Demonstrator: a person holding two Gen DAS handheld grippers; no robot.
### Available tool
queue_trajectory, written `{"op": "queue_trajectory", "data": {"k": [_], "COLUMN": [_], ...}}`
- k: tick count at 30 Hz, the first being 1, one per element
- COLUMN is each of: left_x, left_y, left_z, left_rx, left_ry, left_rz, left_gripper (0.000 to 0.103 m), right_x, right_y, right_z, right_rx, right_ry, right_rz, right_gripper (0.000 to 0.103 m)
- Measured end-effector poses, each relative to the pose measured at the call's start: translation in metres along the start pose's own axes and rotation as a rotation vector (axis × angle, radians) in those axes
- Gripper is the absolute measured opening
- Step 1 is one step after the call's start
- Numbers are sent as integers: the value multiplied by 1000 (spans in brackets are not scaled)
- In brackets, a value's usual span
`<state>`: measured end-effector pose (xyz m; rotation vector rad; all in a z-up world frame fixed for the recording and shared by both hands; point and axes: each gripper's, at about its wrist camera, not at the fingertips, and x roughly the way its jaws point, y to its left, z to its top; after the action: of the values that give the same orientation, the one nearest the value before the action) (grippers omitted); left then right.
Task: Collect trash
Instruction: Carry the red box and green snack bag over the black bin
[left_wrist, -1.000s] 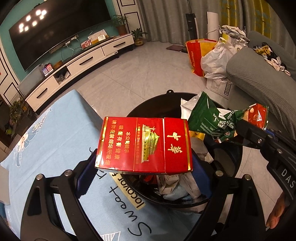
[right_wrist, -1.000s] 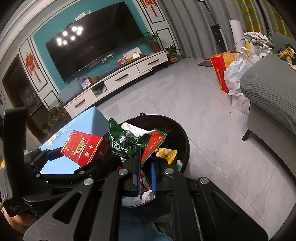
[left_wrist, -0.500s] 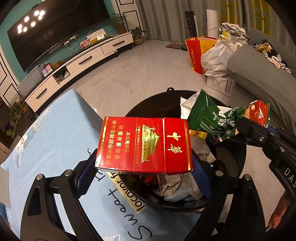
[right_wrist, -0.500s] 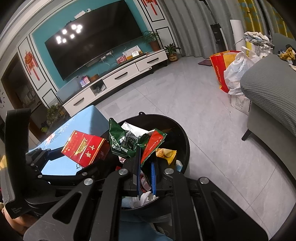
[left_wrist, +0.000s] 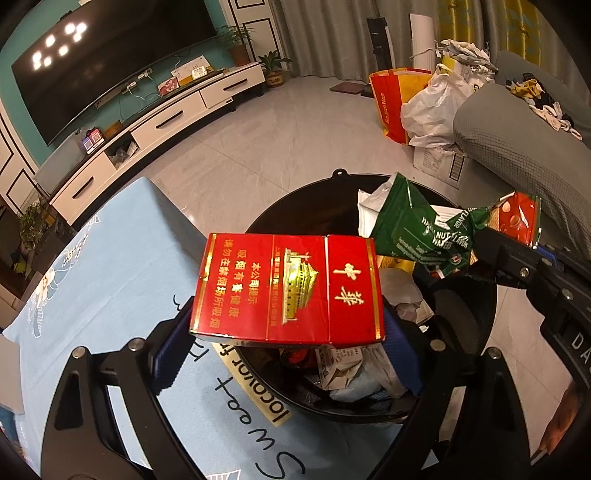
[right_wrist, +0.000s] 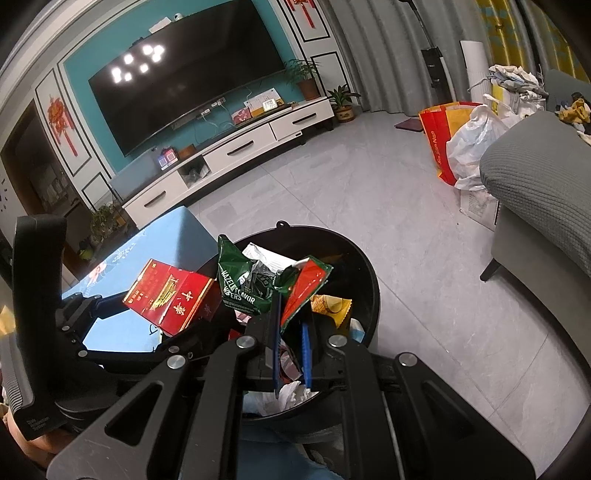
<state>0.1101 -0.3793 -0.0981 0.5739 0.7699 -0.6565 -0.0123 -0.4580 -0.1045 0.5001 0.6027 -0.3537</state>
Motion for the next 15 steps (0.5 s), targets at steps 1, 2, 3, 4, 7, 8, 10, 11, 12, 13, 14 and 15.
{"op": "queue_trajectory", "data": {"k": [1, 2, 3, 4, 7, 8, 10, 11, 12, 13, 14, 15], "left_x": [0, 0, 1, 1, 1, 1, 1, 1, 1, 1, 2, 2], "left_y": [0, 0, 0, 0, 0, 0, 0, 0, 0, 1, 1, 1], "left_z": [0, 0, 0, -1, -1, -1, -1, -1, -1, -1, -1, -1], "left_rx": [1, 1, 2, 3, 3, 3, 3, 4, 5, 3, 2, 4], "left_ry": [0, 1, 2, 3, 3, 3, 4, 4, 5, 4, 5, 6], "left_rz": [2, 2, 1, 2, 1, 1, 2, 2, 2, 2, 1, 1], "left_gripper": [91, 91, 91, 91, 91, 91, 91, 91, 91, 91, 91, 91], "right_x": [0, 0, 0, 0, 0, 0, 0, 0, 1, 1, 0, 1], "right_y": [1, 0, 1, 1, 1, 1, 1, 1, 1, 0, 0, 1], "right_z": [0, 0, 0, 0, 0, 0, 0, 0, 0, 0, 0, 0], "right_rx": [1, 1, 1, 1, 0, 1, -1, -1, -3, -4, -5, -5], "right_ry": [1, 2, 3, 3, 4, 4, 6, 6, 6, 7, 7, 8], "right_rz": [0, 1, -1, -1, -1, 0, -1, -1, -2, -3, -4, -4], "right_gripper": [10, 10, 10, 10, 10, 10, 10, 10, 10, 10, 10, 10]}}
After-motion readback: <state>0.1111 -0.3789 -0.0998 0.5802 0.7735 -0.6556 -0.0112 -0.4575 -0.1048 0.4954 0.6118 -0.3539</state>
